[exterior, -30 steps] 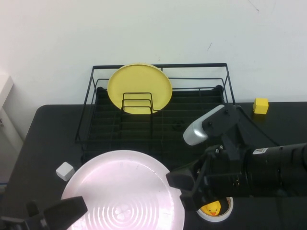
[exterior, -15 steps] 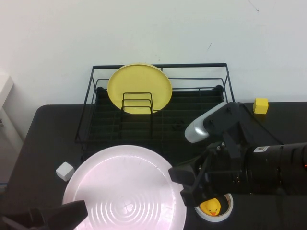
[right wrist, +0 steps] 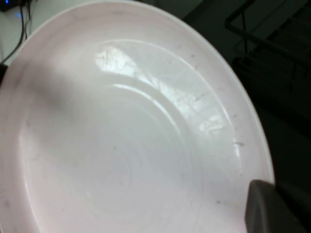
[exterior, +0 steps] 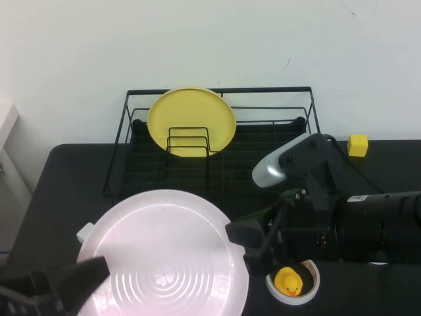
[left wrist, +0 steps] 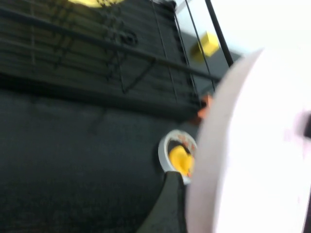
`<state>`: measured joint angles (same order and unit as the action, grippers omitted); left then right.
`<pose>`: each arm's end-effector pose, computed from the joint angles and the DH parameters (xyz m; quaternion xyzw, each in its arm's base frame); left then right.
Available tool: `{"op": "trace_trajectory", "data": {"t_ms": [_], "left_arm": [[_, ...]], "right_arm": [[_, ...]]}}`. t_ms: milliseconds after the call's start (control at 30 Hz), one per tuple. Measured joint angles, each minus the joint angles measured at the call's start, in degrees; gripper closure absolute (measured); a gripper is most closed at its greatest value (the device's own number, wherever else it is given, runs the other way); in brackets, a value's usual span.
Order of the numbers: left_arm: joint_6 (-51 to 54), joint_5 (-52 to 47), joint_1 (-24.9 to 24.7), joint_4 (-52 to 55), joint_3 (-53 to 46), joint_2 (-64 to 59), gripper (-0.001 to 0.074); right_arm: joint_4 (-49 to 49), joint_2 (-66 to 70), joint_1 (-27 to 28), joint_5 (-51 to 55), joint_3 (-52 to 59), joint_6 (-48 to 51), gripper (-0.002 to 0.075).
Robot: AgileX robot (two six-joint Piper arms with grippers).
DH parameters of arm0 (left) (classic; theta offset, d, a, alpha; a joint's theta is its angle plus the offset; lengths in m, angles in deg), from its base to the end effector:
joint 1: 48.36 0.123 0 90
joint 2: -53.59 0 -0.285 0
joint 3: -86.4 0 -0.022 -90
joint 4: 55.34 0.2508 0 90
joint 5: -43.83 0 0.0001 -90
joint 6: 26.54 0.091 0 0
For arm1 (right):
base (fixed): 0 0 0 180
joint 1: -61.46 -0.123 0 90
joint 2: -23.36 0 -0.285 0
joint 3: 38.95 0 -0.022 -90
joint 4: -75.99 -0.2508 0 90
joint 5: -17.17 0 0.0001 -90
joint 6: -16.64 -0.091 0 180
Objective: Place plate on rack
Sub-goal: Hand over the plate
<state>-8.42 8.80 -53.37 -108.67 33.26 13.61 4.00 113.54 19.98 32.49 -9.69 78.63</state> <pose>0.1018 -0.0510 0.2792 -0.0523 0.8311 -0.3452 0.4329 0.2117 0.2178 0.2543 -0.2993 0.8264 0.3002 0.3705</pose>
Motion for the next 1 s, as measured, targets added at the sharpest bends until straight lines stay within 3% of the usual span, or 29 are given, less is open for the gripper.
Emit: {"op": "trace_trajectory", "data": {"t_ms": [300, 533, 667, 867, 1000], "left_arm": [[-2.0, 3.4, 0.0, 0.0, 0.0, 0.0, 0.0109], [-2.8, -0.5, 0.0, -0.5, 0.0, 0.0, 0.0134], [-2.9, -3.3, 0.0, -0.6, 0.0, 0.0, 0.0267], [-2.6, -4.9, 0.0, -1.0, 0.0, 0.0, 0.0638], [-1.2, -4.8, 0.0, -1.1, 0.0, 0.0, 0.0643]], "right_arm": [[-2.9, 0.0, 0.0, 0.0, -0.1, 0.8, 0.0717], [-10.8, 0.0, 0.0, 0.8, -0.1, 8.9, 0.0717], [-16.6, 0.0, 0.0, 2.2, -0.1, 15.8, 0.0717], [-19.4, 0.0, 0.0, 3.2, -0.1, 24.5, 0.0717], [-22.0, 0.0, 0.0, 4.0, -0.1, 29.4, 0.0654]]}}
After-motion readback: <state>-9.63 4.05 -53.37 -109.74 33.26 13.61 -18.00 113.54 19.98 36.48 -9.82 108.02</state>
